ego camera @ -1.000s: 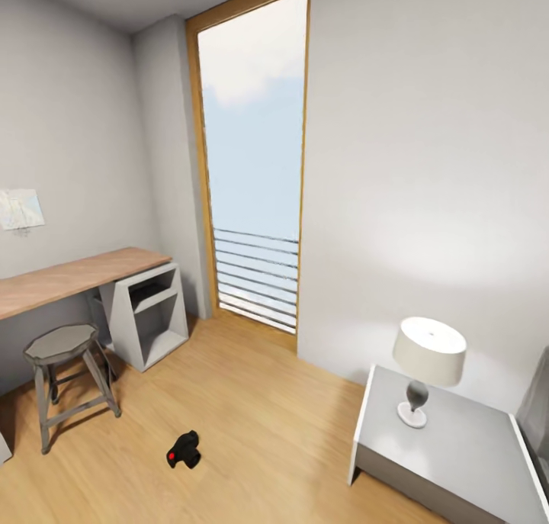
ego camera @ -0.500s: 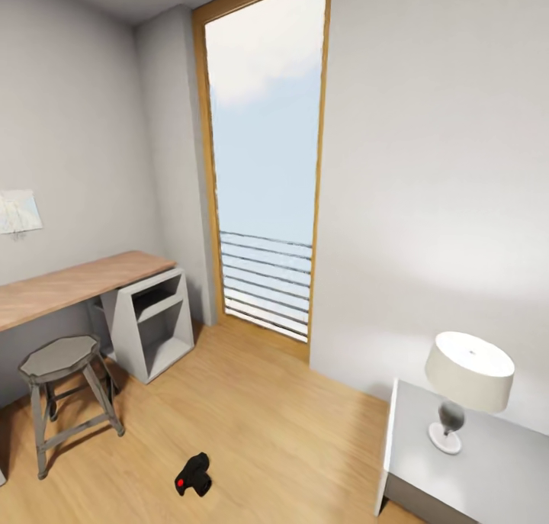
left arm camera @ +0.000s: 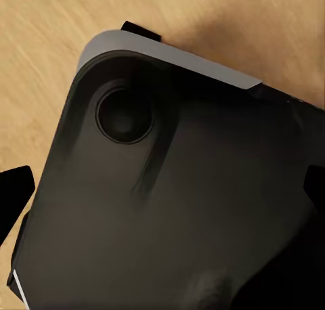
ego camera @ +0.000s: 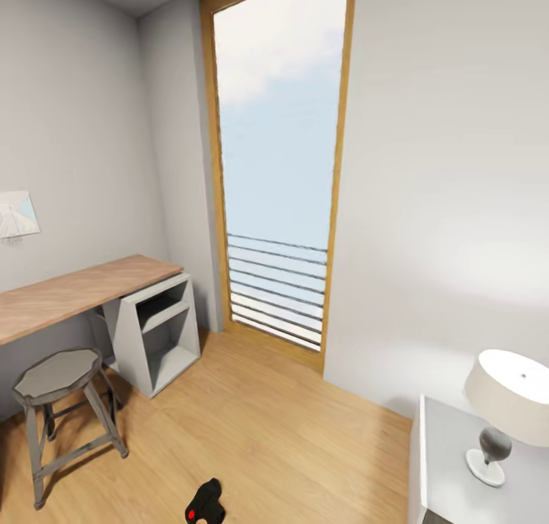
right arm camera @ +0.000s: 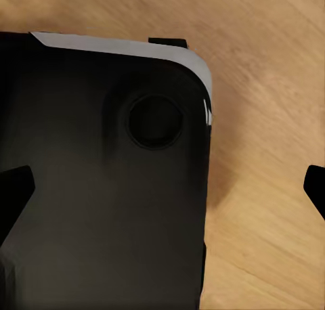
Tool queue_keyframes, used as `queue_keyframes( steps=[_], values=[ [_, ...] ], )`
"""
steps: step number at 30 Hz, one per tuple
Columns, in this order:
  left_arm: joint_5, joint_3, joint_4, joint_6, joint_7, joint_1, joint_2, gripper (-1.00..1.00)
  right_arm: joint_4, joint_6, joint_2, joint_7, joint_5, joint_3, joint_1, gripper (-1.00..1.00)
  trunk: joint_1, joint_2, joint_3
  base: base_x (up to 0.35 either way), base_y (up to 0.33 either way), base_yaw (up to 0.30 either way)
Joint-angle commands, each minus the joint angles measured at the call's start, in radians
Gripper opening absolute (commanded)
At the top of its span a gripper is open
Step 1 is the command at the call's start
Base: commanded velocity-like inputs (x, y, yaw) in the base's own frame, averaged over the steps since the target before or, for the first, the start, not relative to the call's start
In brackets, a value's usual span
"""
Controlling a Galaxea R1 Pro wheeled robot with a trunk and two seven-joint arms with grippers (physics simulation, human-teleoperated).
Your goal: Attach the digital camera to the camera tripod in the bedroom.
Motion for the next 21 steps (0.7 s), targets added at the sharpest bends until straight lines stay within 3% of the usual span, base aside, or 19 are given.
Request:
queue_keyframes(
  steps=[1,21],
  values=[
    [0.004,0.002,-0.001,-0.001,0.0,0.0,0.0,1.0,0.001,-0.005,0.0,-0.003,0.003,0.0,0.0,1.0,0.001,0.0,-0.001,0.285,0.231,0.0],
    [0.005,0.003,-0.002,-0.001,0.0,0.0,0.0,1.0,0.001,-0.004,0.001,-0.007,0.003,-0.001,0.0,1.0,0.001,0.0,-0.001,0.265,0.236,0.0]
  ],
)
